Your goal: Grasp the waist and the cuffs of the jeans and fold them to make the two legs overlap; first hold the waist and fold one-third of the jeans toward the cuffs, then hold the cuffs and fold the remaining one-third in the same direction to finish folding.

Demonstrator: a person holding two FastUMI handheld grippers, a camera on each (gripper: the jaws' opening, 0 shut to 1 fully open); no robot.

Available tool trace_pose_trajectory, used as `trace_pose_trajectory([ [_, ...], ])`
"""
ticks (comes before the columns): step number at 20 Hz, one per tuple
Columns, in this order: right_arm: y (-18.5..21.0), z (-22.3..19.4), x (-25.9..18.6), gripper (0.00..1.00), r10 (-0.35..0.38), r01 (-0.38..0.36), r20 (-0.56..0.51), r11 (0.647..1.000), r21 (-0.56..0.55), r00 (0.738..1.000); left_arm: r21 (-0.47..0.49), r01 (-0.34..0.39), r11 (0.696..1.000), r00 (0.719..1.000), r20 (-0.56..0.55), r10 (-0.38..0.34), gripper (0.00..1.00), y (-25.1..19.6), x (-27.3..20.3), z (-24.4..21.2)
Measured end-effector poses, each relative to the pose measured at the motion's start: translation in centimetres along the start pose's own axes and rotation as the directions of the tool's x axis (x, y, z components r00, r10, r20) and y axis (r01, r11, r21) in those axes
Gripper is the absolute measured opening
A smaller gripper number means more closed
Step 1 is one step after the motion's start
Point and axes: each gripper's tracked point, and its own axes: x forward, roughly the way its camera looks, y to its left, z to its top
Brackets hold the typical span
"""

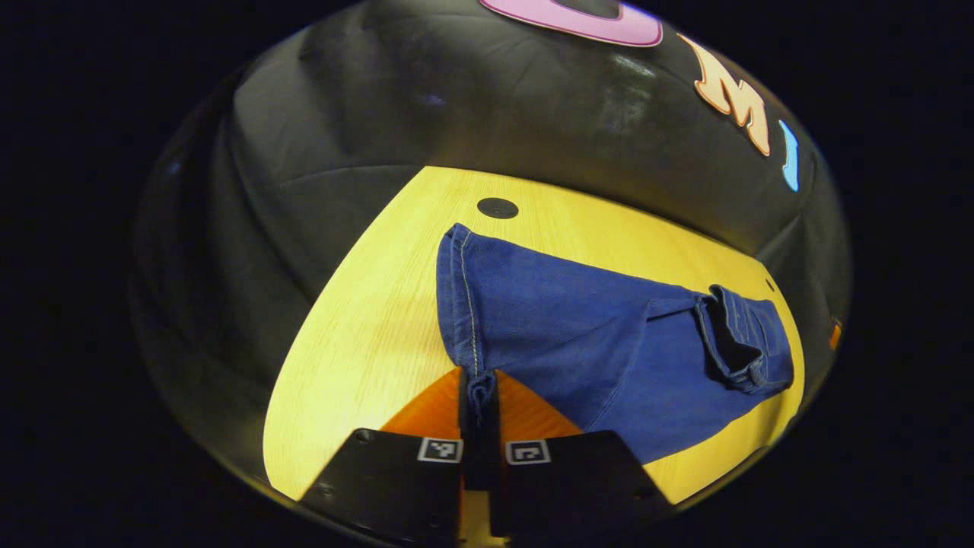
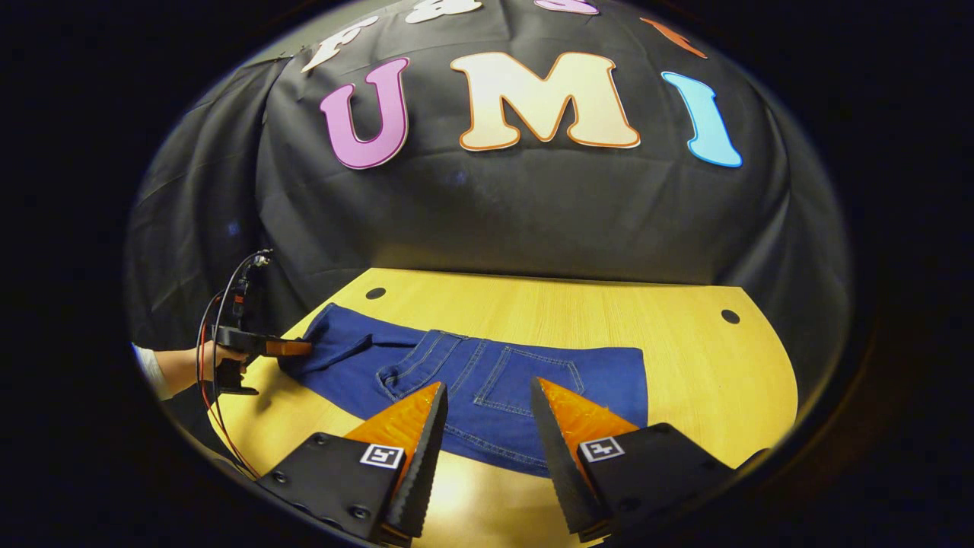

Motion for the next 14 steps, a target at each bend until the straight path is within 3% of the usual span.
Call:
trace_pose_trajectory([
  [4,-0.8,1.0,-1.4,0.65,0.018,-0.019,0.043,1.000,0.016,0.999,0.019,-0.028,0.999,0.998,-0.058,0.029,0.00,-0.7,-1.2,-0.1],
  [8,-2.1,2.2,-2.7,0.69,0.048,-0.053,0.082,0.997,0.054,0.995,-0.053,0.073,0.996,0.997,0.020,-0.072,0.00,-6.0,-5.5,3.4],
  [14,-6.1,2.1,-5.1,0.68,0.082,-0.087,0.080,0.994,0.060,0.993,-0.018,0.207,0.978,0.970,0.137,-0.202,0.00,-16.6,-10.2,8.5],
])
